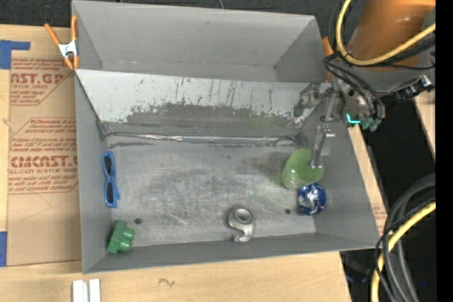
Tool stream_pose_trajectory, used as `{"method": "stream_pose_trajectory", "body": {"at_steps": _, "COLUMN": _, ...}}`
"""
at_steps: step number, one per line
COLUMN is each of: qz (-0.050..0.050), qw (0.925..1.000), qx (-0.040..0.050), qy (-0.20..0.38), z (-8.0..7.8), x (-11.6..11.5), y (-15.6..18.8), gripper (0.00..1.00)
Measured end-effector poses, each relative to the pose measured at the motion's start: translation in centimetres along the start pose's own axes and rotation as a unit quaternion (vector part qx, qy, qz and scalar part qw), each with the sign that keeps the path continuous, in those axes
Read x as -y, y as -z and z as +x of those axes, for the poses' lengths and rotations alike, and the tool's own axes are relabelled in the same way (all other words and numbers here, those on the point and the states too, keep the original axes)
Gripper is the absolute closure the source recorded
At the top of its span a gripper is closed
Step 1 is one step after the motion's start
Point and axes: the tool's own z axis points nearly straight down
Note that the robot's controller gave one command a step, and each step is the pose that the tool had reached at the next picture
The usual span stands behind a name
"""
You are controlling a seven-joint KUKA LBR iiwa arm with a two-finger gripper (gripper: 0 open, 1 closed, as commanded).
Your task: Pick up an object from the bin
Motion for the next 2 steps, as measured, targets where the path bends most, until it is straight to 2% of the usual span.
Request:
{"method": "stream_pose_trajectory", "body": {"at_steps": 1, "qz": 0.0, "qw": 0.9958, "qx": 0.0003, "qy": 0.092, "z": 0.35, "x": 3.67, "y": -13.53, "gripper": 0.0}}
{"method": "stream_pose_trajectory", "body": {"at_steps": 2, "qz": 0.0, "qw": 0.9957, "qx": 0.0052, "qy": 0.093, "z": 0.04, "x": 3.37, "y": -13.09, "gripper": 1.0}}
